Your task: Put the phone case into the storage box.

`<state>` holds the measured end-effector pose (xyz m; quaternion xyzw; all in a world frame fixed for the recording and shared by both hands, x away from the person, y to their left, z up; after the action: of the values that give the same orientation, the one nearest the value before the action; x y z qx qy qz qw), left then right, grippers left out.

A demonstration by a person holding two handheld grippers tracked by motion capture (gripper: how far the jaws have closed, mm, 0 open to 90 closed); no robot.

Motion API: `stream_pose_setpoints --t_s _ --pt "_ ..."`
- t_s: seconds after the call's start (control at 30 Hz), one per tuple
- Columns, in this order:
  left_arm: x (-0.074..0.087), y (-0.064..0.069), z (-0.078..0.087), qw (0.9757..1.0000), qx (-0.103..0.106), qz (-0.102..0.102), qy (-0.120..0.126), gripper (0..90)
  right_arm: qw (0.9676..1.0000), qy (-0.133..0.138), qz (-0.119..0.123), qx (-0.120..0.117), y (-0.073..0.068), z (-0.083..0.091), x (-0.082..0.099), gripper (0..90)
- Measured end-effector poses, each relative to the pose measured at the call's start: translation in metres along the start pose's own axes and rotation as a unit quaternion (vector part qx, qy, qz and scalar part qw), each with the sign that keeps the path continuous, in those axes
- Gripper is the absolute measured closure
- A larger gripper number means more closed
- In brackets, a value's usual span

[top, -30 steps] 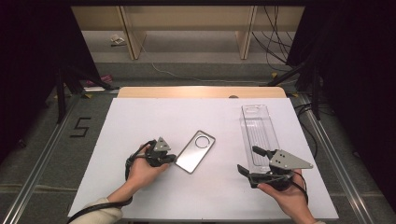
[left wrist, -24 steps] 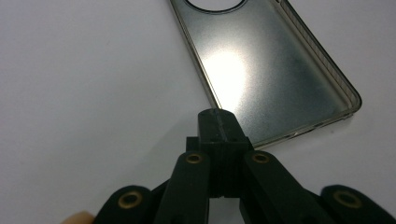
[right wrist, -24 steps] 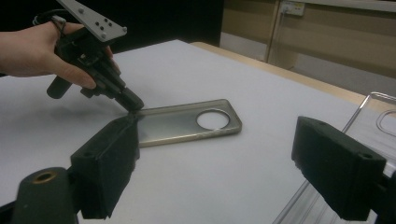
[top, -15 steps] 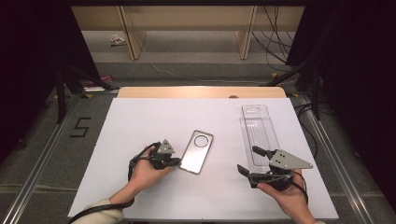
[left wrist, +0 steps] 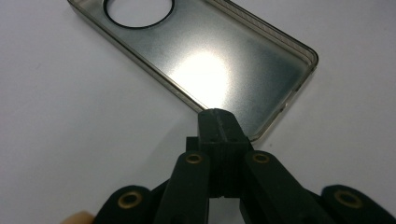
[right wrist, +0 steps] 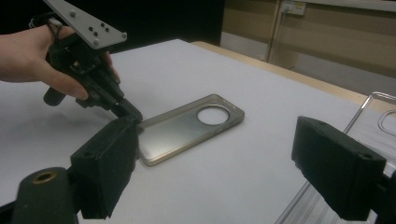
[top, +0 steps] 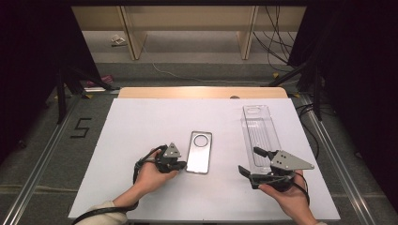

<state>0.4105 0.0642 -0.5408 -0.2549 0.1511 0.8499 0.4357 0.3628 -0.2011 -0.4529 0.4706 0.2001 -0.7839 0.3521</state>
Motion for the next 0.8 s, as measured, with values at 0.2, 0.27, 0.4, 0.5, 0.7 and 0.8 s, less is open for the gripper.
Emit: stream_pose_setpoints --t_s 0.2,0.27,0.4,0.5,0.7,0.8 --pt "-0.0016 0.0031 -0.0012 1.0000 0.000 -0.008 -0.001 89.6 1.0000 -0.001 0.000 0.000 0.0001 -0.0001 0.0002 16.3" --pt "-0.0017 0.0034 -0.0013 1.0000 0.000 -0.008 0.000 89.6 1.0000 0.000 0.000 0.000 0.0001 -0.0002 0.0002 16.3" --pt "-0.0022 0.0045 -0.0017 1.0000 0.000 -0.010 0.001 89.6 1.0000 -0.001 0.000 0.001 0.0003 -0.0004 0.0005 16.3" --pt "-0.0022 0.0045 -0.0018 0.9999 0.001 -0.010 0.001 89.5 1.0000 -0.001 0.001 0.000 0.0001 -0.0006 0.0004 16.3" --pt "-0.0020 0.0041 -0.0017 0.9999 0.001 -0.011 0.001 89.5 1.0000 -0.001 0.000 0.000 0.0001 -0.0006 0.0006 16.3" --pt "-0.0020 0.0040 -0.0017 0.9999 0.002 -0.011 0.001 89.5 1.0000 -0.002 -0.001 -0.001 0.0001 -0.0008 0.0011 16.3"
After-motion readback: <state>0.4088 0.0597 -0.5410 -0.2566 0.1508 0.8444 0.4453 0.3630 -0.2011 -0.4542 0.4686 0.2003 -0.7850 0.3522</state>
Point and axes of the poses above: each handheld gripper's, and its own axes: z roughly backward along the jaws, x roughly out of its underside, y roughly to its right, the point moved 7 cm from there along -z, roughly forward along the jaws, and after that the axes turned 10 degrees about -y, right-handed, at the moved point
